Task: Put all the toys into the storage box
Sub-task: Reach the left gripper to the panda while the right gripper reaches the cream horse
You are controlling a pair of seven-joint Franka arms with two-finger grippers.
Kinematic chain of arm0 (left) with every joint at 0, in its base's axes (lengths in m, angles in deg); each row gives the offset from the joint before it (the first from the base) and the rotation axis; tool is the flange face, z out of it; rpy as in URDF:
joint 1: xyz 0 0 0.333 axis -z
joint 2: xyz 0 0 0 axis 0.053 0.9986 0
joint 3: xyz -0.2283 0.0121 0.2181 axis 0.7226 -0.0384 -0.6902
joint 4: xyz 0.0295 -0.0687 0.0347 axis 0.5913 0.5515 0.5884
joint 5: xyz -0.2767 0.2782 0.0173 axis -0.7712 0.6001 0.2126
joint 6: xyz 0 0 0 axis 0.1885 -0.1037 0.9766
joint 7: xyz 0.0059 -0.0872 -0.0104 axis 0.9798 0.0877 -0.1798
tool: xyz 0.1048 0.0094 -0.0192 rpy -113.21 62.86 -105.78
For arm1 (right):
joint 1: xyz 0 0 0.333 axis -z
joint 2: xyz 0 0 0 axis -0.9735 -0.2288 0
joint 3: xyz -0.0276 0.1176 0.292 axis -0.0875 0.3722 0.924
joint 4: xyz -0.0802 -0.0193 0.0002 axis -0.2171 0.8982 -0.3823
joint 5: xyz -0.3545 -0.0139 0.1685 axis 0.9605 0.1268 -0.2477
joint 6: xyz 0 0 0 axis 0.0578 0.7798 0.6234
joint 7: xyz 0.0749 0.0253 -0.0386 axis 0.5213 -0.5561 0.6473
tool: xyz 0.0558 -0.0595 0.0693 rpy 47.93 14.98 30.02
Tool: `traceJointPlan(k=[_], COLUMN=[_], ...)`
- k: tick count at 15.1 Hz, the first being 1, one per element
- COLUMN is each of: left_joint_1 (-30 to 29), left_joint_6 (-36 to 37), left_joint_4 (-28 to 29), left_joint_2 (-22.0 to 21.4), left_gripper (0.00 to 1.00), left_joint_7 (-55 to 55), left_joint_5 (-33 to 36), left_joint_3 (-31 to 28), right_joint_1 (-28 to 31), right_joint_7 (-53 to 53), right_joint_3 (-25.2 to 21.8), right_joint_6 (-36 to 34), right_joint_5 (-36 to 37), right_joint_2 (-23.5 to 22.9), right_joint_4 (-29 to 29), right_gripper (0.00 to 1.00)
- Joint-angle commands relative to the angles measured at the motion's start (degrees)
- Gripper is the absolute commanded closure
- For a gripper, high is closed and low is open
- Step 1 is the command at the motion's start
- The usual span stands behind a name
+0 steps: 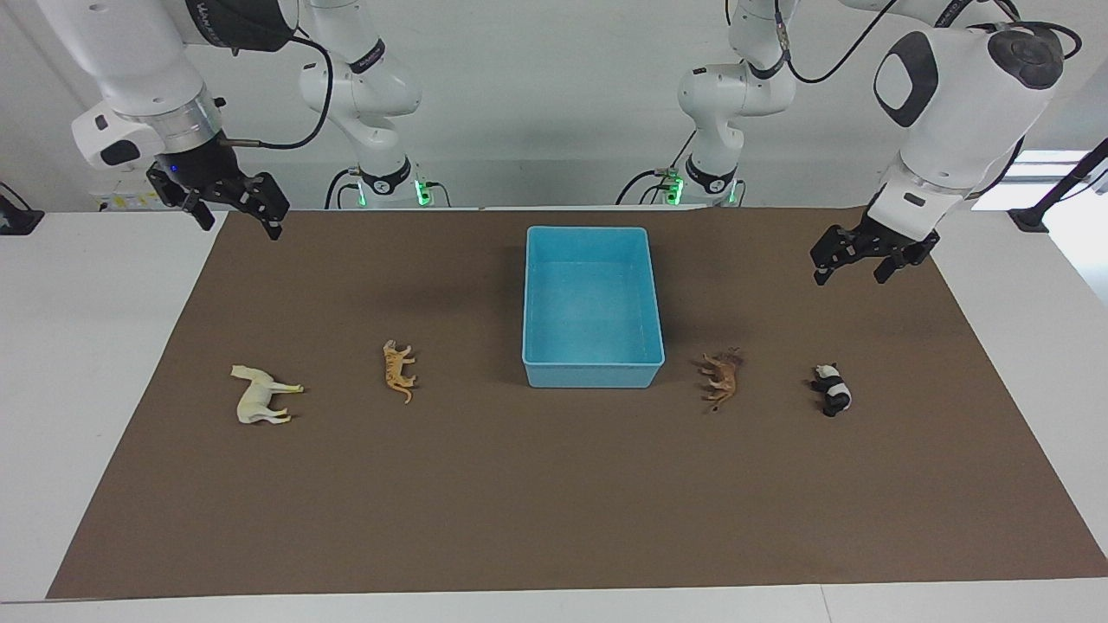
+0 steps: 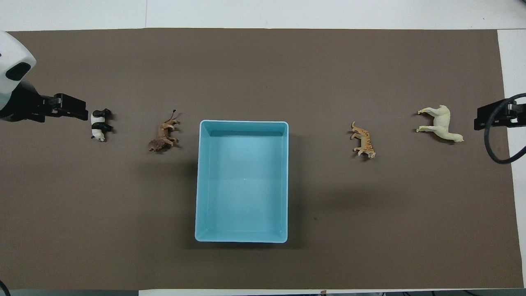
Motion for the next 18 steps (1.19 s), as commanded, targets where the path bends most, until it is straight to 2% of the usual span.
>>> traceJointPlan(k=[1,6,8,10,11,14,16,18], left_joint_1=[0.83,0.74,0.22,-1.18,-2.84,-3.91,-4.35,-4.44], left_joint_6=[-0.32,-2.32,-9.59,-18.73,-21.21,-23.16,-29.54,-37.63], left_joint_4=[1.07,2.29,8.85,16.85,19.07,19.88,23.11,26.63], left_joint_2=[-0.97,-1.14,-2.8,-5.0,-5.18,-3.35,-1.5,0.87], left_gripper=[0.0,0.0,0.0,0.0,0.0,0.0,0.0,0.0], left_joint_7=[0.8,0.8,0.62,0.1,0.18,0.8,0.8,1.23], left_joint_5=[-0.24,-0.24,-0.24,-0.24,-0.24,0.02,0.64,0.64], left_joint_3=[-0.71,-0.8,-0.88,-1.15,-1.15,-1.24,-1.24,-1.24], right_joint_1=[1.3,0.86,0.16,0.24,0.68,4.45,7.09,7.54], right_joint_7=[-1.39,0.02,-0.41,-1.81,-4.26,-10.76,-18.75,-21.42], right_joint_3=[0.79,0.79,0.88,0.88,0.88,0.88,0.88,0.88], right_joint_6=[-0.93,0.73,2.66,7.56,10.99,20.05,21.91,26.11], right_joint_5=[-0.08,0.44,0.79,0.88,0.79,0.71,0.53,0.53], right_joint_2=[-0.95,-0.16,0.54,2.91,3.36,2.4,0.21,-2.95], right_joint_4=[1.53,-0.05,-2.06,-7.85,-10.75,-16.48,-18.33,-19.04], right_gripper=[0.0,0.0,0.0,0.0,0.0,0.0,0.0,0.0])
